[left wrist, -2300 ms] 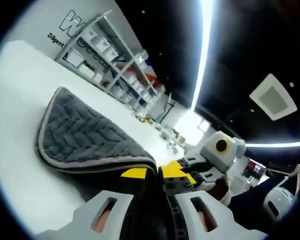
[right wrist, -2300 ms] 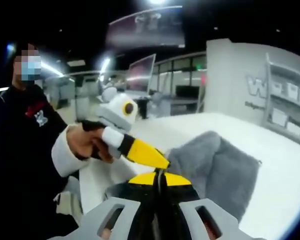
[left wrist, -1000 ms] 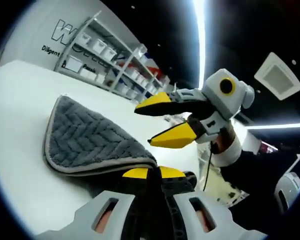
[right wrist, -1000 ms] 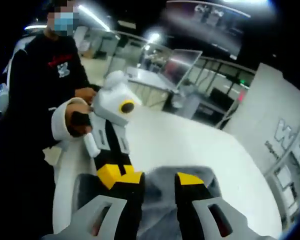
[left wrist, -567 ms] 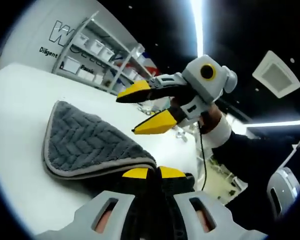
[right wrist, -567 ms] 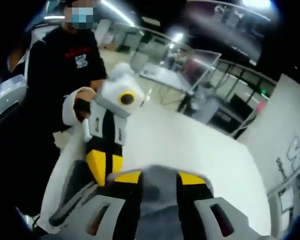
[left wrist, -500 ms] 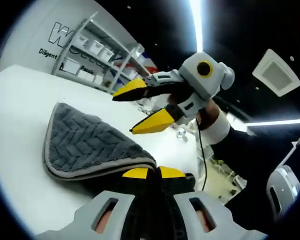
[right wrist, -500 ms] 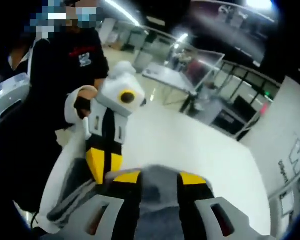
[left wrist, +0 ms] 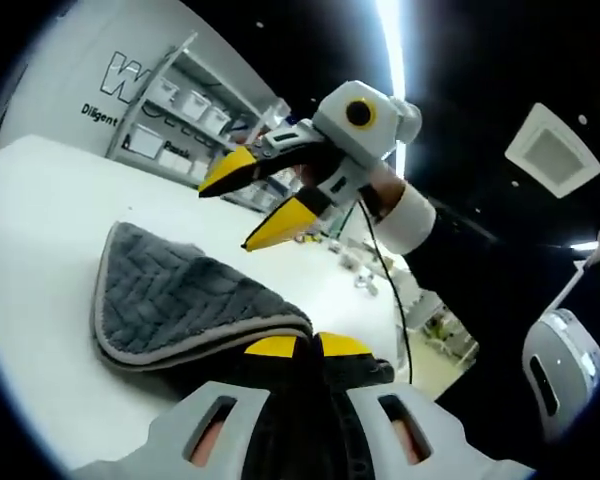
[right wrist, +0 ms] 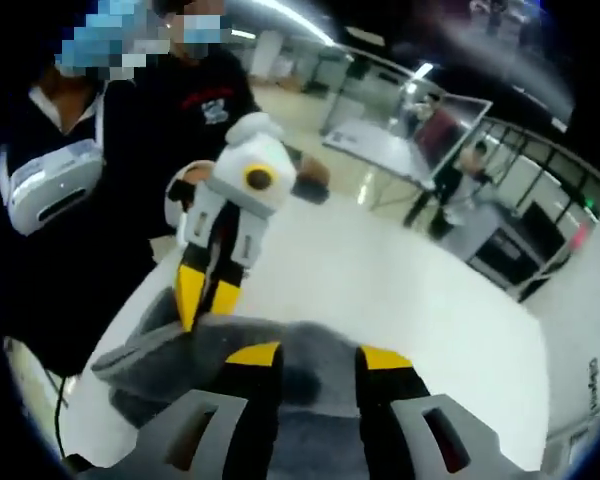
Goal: Open the folded towel by lifting each exposed corner and separating the folded layers until the towel lies flat within the target outline without major curled edges
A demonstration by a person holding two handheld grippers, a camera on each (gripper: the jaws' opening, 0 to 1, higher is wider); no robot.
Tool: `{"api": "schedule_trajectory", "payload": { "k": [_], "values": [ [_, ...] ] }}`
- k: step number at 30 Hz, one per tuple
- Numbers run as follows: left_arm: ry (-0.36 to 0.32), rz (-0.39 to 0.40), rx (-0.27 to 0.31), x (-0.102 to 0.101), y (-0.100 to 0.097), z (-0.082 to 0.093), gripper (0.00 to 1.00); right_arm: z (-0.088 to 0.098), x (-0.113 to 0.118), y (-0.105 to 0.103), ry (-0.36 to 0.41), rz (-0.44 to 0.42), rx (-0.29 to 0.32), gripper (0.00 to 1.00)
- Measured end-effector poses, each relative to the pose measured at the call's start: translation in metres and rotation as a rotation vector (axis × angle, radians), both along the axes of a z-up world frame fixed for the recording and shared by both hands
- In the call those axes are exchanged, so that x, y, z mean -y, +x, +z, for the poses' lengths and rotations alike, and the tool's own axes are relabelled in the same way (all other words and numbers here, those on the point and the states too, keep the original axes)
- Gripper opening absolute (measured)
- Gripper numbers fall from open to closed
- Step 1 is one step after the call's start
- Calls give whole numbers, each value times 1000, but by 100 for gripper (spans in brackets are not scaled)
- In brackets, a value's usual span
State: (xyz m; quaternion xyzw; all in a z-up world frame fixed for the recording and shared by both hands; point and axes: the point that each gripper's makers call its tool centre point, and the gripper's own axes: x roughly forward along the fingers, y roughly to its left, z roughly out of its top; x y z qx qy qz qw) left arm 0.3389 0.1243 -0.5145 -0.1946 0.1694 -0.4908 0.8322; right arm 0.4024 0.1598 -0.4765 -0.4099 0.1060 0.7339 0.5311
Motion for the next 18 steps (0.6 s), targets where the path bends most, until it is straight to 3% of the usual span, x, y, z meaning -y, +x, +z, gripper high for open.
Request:
{"api": "schedule_trajectory", "payload": {
  "k": [3, 11, 18],
  "values": [
    [-2, 0, -1, 2, -1, 0, 5, -1, 1, 0, -45, 79, -21, 27],
    [-3, 15, 7, 2, 1, 0, 5, -5, -3, 15, -116, 153, -49, 26],
    [-16, 35, 14, 0, 1, 4, 4, -15, -4, 18, -186, 229, -126, 26]
  ]
}}
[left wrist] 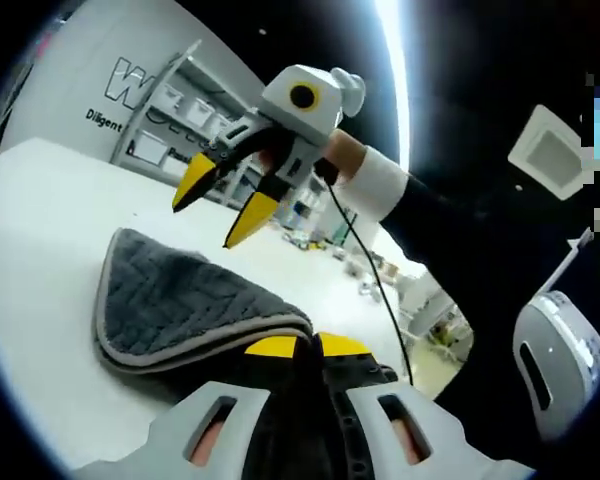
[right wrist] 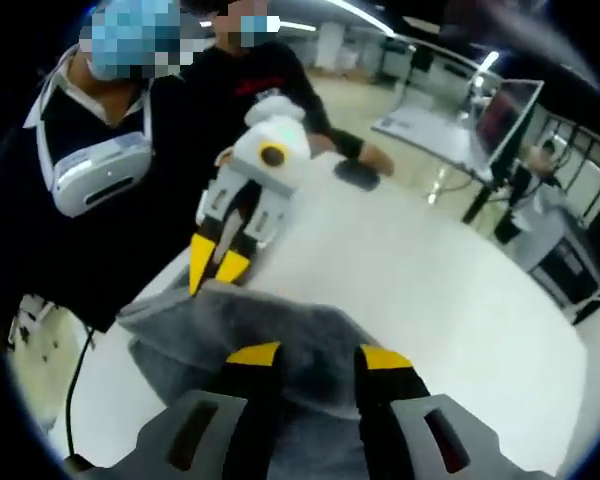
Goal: Open the folded towel by lifting each exposed corner and separating the folded layers until the towel lies flat within the target outline without major curled edges
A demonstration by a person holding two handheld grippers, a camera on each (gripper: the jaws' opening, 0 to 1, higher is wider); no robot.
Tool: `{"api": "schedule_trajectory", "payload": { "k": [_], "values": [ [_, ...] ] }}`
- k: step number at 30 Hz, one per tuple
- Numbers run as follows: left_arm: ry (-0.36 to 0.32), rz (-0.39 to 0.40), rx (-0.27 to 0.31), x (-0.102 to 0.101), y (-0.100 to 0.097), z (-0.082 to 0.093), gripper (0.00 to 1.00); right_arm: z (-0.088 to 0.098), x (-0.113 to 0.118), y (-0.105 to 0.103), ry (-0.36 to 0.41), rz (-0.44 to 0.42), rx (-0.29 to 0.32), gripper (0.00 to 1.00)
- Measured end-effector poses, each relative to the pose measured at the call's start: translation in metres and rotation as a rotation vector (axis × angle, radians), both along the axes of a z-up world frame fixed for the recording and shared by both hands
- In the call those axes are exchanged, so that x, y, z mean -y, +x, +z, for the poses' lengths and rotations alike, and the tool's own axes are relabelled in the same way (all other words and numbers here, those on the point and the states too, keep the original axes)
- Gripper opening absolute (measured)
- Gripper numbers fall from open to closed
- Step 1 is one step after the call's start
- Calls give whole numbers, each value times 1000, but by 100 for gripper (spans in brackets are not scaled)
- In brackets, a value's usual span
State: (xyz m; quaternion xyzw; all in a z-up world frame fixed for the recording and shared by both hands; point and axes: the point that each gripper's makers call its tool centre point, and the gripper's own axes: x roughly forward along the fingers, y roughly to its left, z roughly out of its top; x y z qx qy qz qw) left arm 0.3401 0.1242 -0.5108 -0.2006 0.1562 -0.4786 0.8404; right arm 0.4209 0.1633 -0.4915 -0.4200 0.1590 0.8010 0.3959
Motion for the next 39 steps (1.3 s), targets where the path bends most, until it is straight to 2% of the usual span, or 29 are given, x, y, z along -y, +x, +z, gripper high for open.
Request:
{"api": "schedule_trajectory", "payload": {
  "k": [6, 11, 17, 20, 23, 27, 31, 34, 39],
  "values": [
    [6, 9, 3, -1, 0, 0, 4, -4, -11, 0, -20, 37, -65, 25],
    [19, 6, 11, 1, 0, -2, 5, -14, -14, 1, -91, 89, -88, 24],
    [10, 3, 6, 1, 1, -3, 5, -28, -22, 15, -163, 111, -69, 23],
    [8, 0, 1, 0, 1, -4, 5, -33, -26, 16, -161, 141, -62, 23],
    [5, 0, 4, 0, 1, -3, 5, -36, -30, 15, -170, 135, -102, 22],
    [2, 0, 5, -2, 2, -3, 5, -45, -33, 16, -212, 153, -103, 19],
    [-1, -4, -1, -1, 3, -5, 5, -48, -40, 15, -212, 159, -114, 19],
    [-5, -8, -6, 0, 4, -7, 5, -57, -41, 14, -244, 175, -101, 19],
    [2, -16, -11, 4, 2, -10, 5, -69, -44, 12, -272, 192, -113, 19]
  ]
}}
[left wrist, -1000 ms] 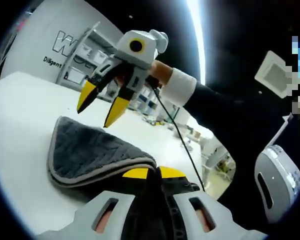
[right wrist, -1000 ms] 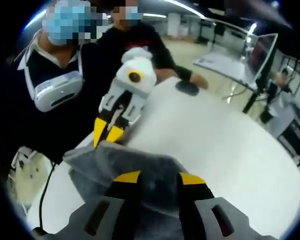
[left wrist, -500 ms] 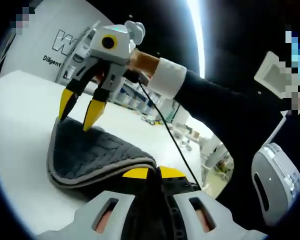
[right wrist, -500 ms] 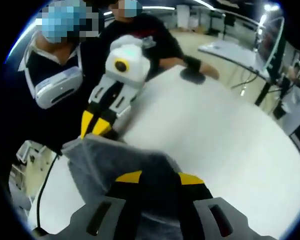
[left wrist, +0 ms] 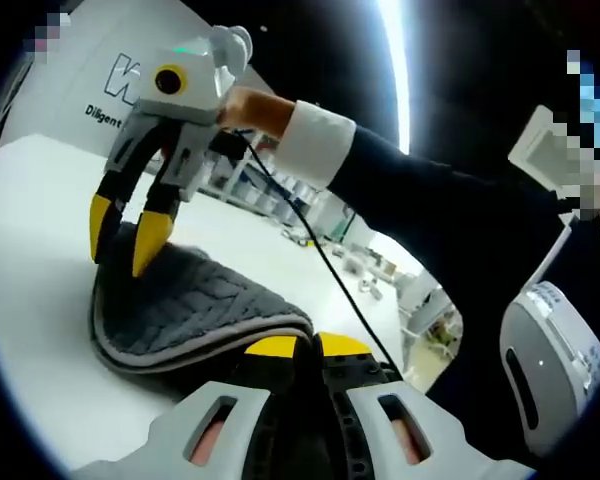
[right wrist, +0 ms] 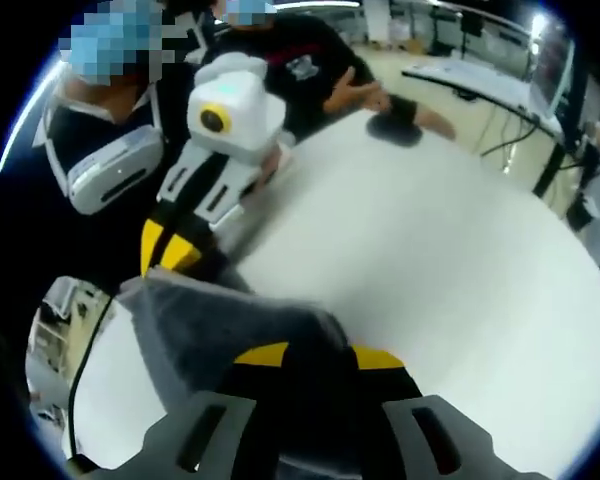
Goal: Open the folded towel by lifting each exposed corner and separating the folded layers until the towel lies flat within the target outline without major curled edges
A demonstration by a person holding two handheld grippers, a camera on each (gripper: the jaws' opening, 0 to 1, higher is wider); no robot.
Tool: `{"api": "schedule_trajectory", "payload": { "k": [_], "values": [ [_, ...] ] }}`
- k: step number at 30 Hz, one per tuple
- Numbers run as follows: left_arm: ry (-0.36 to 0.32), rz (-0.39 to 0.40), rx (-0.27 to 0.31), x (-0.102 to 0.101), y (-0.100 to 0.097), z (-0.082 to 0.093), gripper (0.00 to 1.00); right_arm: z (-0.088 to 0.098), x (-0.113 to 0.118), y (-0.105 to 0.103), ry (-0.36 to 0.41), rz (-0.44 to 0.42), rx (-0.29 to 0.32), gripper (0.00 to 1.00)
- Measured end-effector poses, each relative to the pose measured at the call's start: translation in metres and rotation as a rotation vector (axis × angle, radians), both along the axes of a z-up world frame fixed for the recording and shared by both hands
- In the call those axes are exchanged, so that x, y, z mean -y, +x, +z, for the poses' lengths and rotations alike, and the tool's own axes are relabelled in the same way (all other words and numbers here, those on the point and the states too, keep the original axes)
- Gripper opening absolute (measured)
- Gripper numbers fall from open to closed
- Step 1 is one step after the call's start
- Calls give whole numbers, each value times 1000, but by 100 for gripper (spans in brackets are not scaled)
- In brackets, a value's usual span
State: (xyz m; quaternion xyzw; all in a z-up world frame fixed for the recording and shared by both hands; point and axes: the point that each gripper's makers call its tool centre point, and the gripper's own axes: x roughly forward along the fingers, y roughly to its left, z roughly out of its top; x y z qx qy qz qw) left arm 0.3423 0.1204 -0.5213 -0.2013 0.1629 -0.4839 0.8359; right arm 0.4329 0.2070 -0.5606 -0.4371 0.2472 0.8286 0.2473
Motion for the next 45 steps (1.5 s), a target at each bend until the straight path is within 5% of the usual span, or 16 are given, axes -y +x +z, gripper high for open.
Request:
{"api": "schedule_trajectory", "payload": {
  "k": [9, 25, 33, 45],
  "values": [
    [1, 2, -2, 1, -1, 0, 4, -14, -7, -1, -36, 16, -2, 19],
    [-5, -9, -11, 2, 2, -2, 5, -37, 1, 2, -301, -49, -58, 19],
    [-8, -8, -11, -4, 4, -5, 5, -48, -3, 8, -352, -29, -12, 16],
    [6, 2, -14, -10, 0, -10, 5, -37, -9, 6, -239, 6, 16, 1]
  ]
}}
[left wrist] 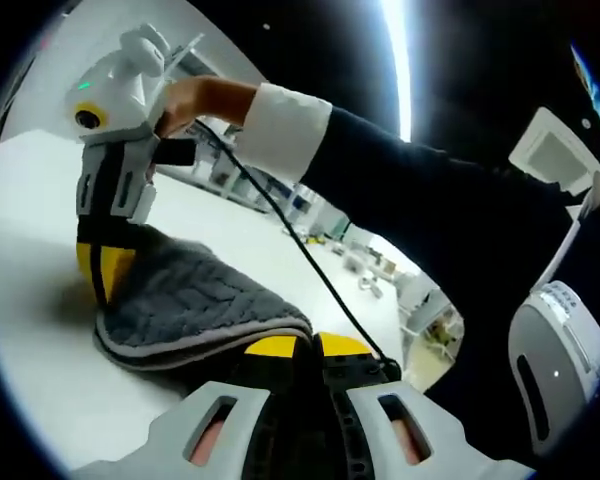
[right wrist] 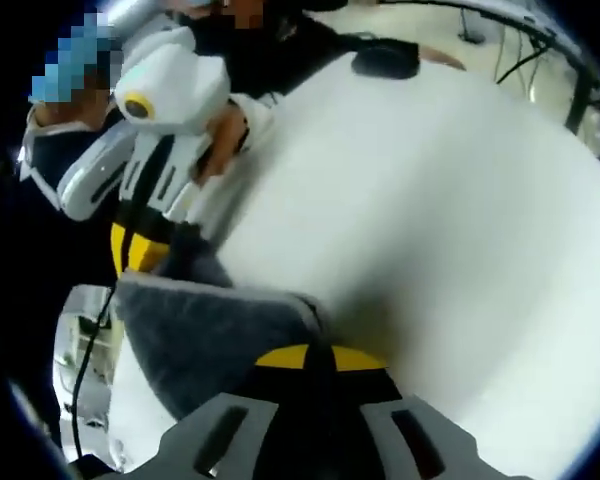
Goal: Open the folded towel by lifting each exposed corner and separating the folded layers until the towel lies flat within the target outline without major curled edges
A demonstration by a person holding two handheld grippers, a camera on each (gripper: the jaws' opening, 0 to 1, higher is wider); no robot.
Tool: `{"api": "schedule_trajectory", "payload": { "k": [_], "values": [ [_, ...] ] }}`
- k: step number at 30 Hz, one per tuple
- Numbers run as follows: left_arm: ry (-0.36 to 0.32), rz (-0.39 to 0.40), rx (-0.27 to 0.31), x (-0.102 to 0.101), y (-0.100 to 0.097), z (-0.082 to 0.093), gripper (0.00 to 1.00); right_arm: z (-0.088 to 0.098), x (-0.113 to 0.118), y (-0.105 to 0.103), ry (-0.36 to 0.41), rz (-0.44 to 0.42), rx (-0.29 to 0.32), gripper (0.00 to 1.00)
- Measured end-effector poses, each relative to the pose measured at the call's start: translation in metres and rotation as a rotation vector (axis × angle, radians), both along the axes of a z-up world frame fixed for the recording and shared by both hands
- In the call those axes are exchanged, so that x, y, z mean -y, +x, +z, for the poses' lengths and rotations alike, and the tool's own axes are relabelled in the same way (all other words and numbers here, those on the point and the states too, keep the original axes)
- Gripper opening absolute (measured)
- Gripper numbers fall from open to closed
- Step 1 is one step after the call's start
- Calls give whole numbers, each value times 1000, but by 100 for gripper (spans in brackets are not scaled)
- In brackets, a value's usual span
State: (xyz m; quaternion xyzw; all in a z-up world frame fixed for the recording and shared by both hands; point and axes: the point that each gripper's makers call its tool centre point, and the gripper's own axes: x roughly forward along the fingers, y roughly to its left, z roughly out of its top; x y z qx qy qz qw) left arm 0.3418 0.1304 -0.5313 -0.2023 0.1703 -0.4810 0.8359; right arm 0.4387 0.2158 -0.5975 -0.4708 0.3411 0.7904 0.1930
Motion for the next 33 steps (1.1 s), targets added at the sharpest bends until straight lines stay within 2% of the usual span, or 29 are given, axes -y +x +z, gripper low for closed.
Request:
{"api": "schedule_trajectory", "payload": {
  "k": [7, 14, 18, 24, 29, 32, 33],
  "values": [
    [11, 6, 9, -1, -2, 1, 5, 17, -2, 2, 106, -16, 19, 0],
    [22, 10, 25, -2, -5, 5, 5, 33, -1, 3, 175, -41, 40, 1],
    [40, 23, 36, -6, -5, 7, 5, 41, -3, 6, 219, -53, 75, 1],
    [72, 56, 54, -21, -5, 10, 5, 61, -14, 19, 297, -132, 110, 1],
    [77, 92, 59, -36, -2, 12, 5, 67, -12, 26, 343, -178, 138, 1],
    [81, 106, 62, -40, -1, 13, 5, 67, -11, 31, 370, -159, 194, 1],
    [84, 108, 63, -41, -1, 13, 4, 68, -11, 29, 377, -164, 192, 1]
  ]
}}
